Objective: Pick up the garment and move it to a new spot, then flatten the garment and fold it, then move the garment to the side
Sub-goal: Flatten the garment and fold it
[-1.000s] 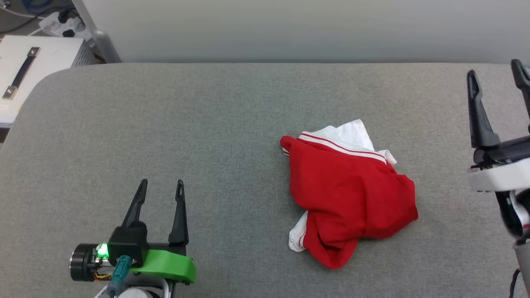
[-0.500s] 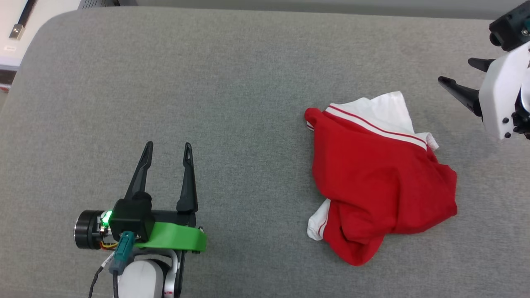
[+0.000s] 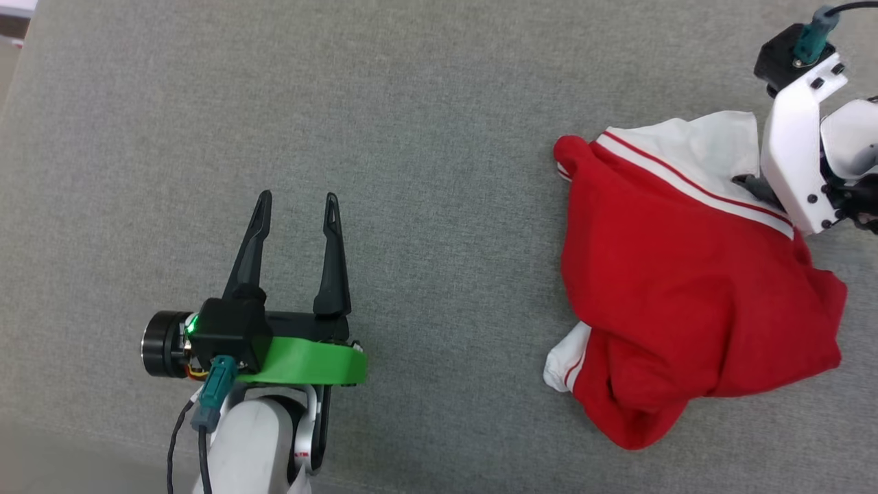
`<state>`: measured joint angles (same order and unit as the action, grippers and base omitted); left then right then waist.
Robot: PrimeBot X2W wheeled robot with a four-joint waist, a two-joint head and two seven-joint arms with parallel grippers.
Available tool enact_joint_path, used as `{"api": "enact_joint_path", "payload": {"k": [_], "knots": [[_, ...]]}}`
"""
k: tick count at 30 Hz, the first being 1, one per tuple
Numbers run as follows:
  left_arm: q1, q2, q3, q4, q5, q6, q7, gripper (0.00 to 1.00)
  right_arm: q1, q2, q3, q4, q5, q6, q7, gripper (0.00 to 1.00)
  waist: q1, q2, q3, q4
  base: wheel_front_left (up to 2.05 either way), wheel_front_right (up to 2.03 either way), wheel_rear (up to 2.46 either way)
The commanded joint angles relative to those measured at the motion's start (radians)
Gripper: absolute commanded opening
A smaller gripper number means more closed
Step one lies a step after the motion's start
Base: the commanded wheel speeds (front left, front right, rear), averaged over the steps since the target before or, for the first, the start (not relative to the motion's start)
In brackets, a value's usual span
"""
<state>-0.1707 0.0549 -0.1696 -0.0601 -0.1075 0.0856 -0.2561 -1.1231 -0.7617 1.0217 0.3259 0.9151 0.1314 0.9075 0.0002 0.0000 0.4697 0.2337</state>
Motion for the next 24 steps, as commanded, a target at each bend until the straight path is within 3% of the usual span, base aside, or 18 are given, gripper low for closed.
{"api": "enact_joint_path", "payload": {"k": [1, 6, 7, 8, 12, 18, 24], "knots": [[-0.023, -0.005, -0.005, -0.003, -0.007, 0.011, -0.006, 1.00, 0.000, 0.004, 0.027, 0.013, 0.018, -0.001, -0.001, 1.00, -0.0002, 0.0000, 0.047, 0.035, 0.00, 0.00, 0.00], [-0.029, -0.005, -0.009, 0.004, -0.011, 0.019, -0.006, 1.00, 0.008, -0.018, 0.126, 0.024, 0.028, -0.001, -0.005, 1.00, -0.0002, 0.0000, 0.051, 0.038, 0.00, 0.00, 0.00], [-0.029, -0.005, -0.008, 0.005, -0.012, 0.020, -0.006, 1.00, 0.006, -0.022, 0.141, 0.026, 0.029, -0.001, -0.009, 0.62, -0.0002, 0.0000, 0.050, 0.037, 0.00, 0.00, 0.00], [-0.029, -0.005, -0.009, 0.007, -0.012, 0.021, -0.006, 1.00, -0.001, -0.025, 0.155, 0.028, 0.031, -0.001, -0.021, 0.00, -0.0002, 0.0000, 0.048, 0.036, 0.00, 0.00, 0.00], [-0.025, -0.005, -0.003, 0.015, -0.007, 0.020, -0.006, 1.00, -0.045, -0.025, 0.179, 0.043, 0.012, -0.001, -0.122, 0.00, -0.0002, 0.0000, 0.029, 0.023, 0.00, 0.00, 0.00], [0.002, -0.005, 0.019, 0.034, 0.014, 0.006, -0.006, 1.00, -0.088, -0.029, 0.141, 0.063, 0.013, -0.001, -0.356, 0.00, -0.0002, 0.0000, -0.054, -0.011, 0.00, 0.00, 0.00], [0.057, -0.005, 0.048, 0.051, 0.041, -0.020, -0.006, 1.00, -0.019, -0.130, 0.096, 0.028, 0.030, -0.001, -0.557, 0.00, -0.0002, 0.0000, -0.155, -0.057, 0.00, 0.00, 0.00]]}}
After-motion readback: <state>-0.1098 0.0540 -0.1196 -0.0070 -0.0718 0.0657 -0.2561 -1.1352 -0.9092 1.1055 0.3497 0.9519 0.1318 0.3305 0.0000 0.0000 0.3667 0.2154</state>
